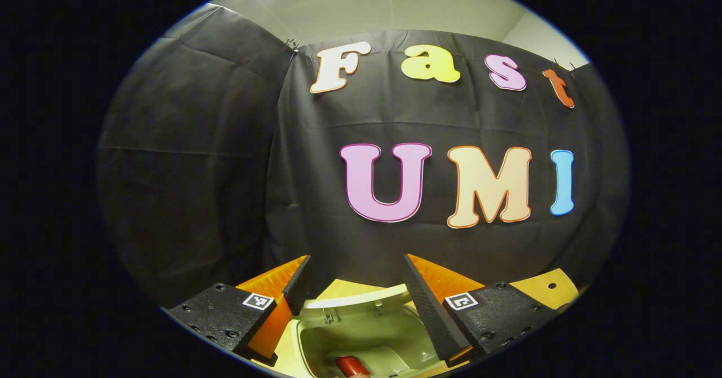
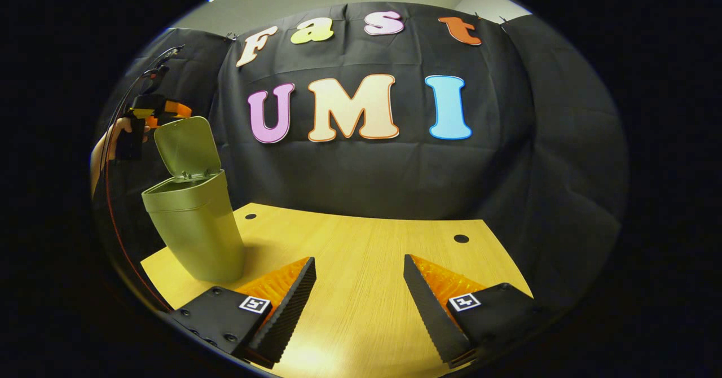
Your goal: Press the lid of the desktop garbage bin to open it, pick up the crumpled paper on the desktop and throw it into the bin, then pick up the pop can on the desktop and drop it into the bin, and finally close the garbage bin lid.
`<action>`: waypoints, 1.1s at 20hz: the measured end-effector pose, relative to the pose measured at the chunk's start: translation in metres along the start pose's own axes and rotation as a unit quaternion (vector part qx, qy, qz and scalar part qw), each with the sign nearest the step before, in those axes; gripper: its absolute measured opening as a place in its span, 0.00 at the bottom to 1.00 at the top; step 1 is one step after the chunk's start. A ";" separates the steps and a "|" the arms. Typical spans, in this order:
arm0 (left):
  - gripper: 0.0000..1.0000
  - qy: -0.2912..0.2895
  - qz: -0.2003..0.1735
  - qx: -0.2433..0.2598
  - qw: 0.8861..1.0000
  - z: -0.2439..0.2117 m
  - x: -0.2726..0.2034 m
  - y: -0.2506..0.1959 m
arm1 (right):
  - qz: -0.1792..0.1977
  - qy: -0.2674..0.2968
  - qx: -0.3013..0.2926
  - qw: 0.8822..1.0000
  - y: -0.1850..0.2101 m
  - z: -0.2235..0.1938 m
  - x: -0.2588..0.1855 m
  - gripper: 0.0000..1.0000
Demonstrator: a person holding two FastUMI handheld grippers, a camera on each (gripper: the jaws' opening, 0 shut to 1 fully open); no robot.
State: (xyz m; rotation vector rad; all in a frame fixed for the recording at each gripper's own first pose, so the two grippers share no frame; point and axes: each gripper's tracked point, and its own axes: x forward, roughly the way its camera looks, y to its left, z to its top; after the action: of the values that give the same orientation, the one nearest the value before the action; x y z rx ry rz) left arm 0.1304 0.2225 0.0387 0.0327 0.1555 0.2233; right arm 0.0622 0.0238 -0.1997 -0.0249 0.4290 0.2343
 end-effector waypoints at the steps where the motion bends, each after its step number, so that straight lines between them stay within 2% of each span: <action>1: 0.92 0.002 -0.001 -0.004 1.000 -0.005 -0.006 -0.002 | 0.005 0.000 -0.002 1.000 0.002 0.001 0.001 0.99; 7: 0.92 0.037 -0.015 -0.008 0.999 -0.055 -0.037 -0.023 | 0.028 0.009 -0.017 0.999 0.014 -0.002 0.008 0.99; 15: 0.95 0.097 -0.021 -0.031 0.995 -0.122 -0.049 -0.035 | 0.042 0.022 -0.039 0.998 0.026 -0.007 0.008 0.99; 22: 0.94 0.114 -0.027 -0.026 0.993 -0.144 -0.054 -0.038 | 0.052 0.028 -0.056 0.997 0.038 -0.007 0.008 0.99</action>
State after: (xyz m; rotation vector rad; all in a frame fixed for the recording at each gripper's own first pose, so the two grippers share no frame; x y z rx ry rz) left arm 0.0639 0.1757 -0.0972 -0.0495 0.3769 0.1766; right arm 0.0580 0.0616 -0.2091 -0.1186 0.4728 0.3602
